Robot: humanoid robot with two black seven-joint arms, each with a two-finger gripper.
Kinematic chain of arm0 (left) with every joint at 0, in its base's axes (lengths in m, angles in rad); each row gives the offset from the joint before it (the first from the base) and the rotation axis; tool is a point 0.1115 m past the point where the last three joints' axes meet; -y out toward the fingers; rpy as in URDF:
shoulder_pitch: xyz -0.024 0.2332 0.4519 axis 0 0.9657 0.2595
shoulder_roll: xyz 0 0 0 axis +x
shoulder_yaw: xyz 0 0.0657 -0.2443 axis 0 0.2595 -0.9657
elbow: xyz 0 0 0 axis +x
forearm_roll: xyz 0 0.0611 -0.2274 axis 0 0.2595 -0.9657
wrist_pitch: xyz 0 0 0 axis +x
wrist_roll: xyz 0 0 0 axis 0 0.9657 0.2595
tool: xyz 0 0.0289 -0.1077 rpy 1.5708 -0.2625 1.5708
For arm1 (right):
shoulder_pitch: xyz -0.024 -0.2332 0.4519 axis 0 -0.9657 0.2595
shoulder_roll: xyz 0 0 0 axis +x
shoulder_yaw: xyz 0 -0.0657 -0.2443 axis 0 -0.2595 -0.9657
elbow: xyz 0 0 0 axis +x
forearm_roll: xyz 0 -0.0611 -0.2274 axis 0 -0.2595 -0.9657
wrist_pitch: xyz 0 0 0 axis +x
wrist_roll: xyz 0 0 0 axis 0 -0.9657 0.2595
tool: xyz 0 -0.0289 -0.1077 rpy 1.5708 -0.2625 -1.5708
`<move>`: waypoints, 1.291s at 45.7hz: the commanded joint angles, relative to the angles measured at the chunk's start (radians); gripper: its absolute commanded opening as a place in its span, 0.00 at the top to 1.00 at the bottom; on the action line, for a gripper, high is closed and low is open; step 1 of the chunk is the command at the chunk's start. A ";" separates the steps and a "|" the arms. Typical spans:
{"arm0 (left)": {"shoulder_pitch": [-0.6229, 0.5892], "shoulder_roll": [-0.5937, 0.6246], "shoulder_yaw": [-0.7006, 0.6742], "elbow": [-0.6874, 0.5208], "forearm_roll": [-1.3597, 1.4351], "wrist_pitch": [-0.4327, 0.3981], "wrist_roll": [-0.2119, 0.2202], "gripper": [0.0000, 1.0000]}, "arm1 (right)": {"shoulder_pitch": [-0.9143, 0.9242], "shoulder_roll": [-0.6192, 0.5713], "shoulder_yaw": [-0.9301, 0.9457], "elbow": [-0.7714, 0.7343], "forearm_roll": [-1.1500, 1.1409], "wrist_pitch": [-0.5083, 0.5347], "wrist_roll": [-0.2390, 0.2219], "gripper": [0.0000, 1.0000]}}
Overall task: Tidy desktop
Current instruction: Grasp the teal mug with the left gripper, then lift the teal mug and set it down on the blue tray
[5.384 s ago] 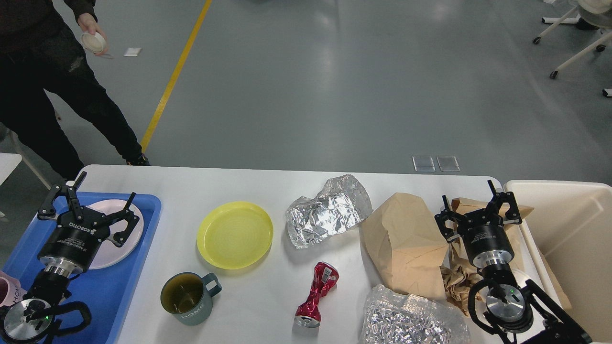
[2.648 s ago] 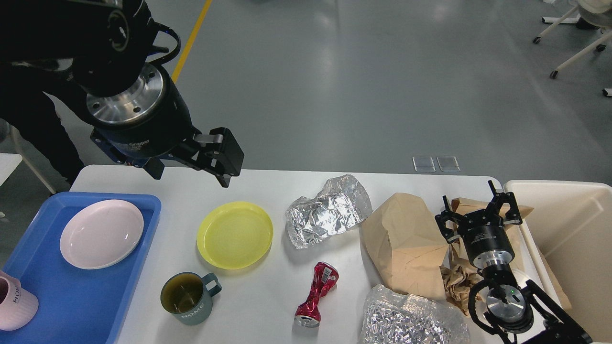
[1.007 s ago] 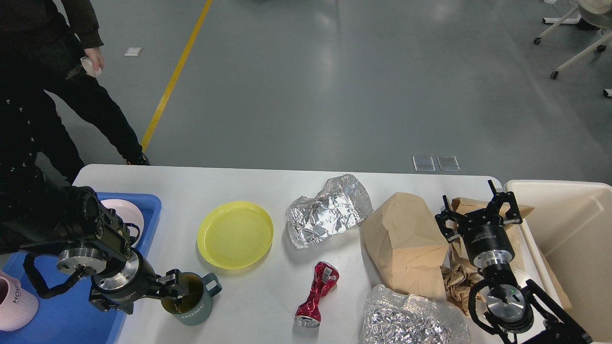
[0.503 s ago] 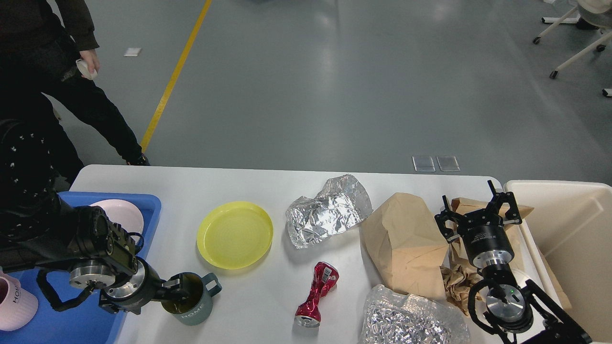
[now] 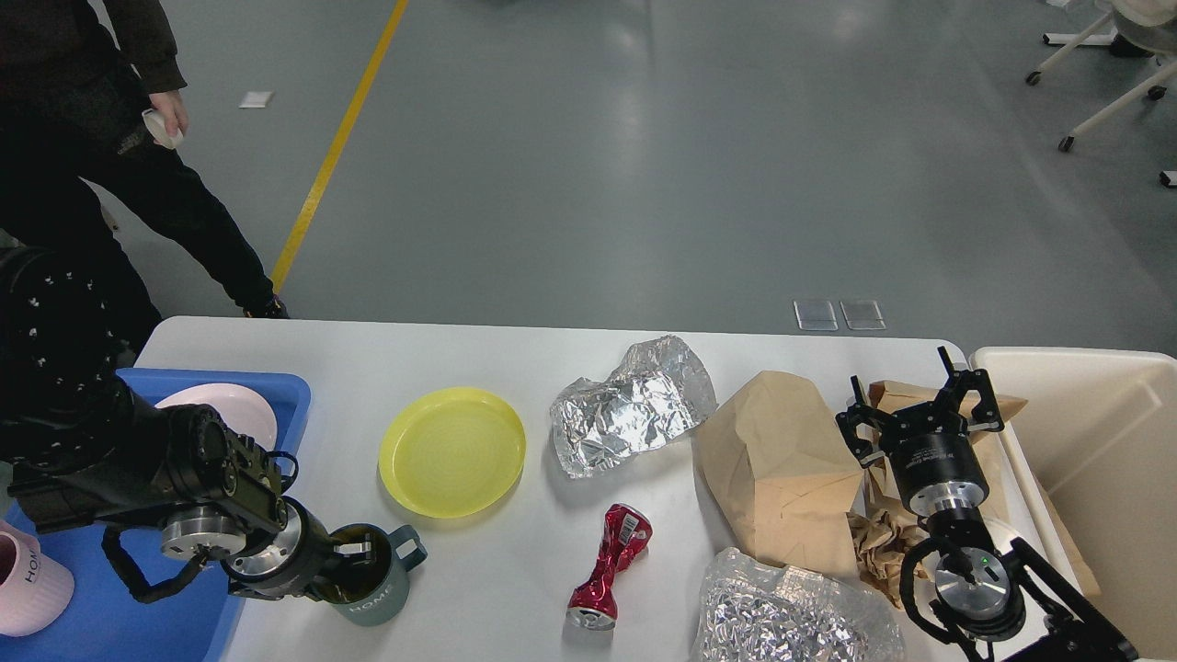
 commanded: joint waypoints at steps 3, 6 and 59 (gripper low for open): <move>0.007 -0.008 -0.001 0.005 0.000 -0.001 0.063 1.00 | 0.000 0.000 0.000 0.000 0.000 0.000 0.000 0.00; 0.007 -0.008 -0.001 0.007 0.000 -0.001 0.066 1.00 | -0.001 0.000 0.000 0.000 0.000 0.000 0.000 0.00; -0.984 0.020 0.156 -0.371 -0.001 -0.685 -0.006 1.00 | -0.001 -0.002 0.000 0.000 0.000 0.000 0.000 0.00</move>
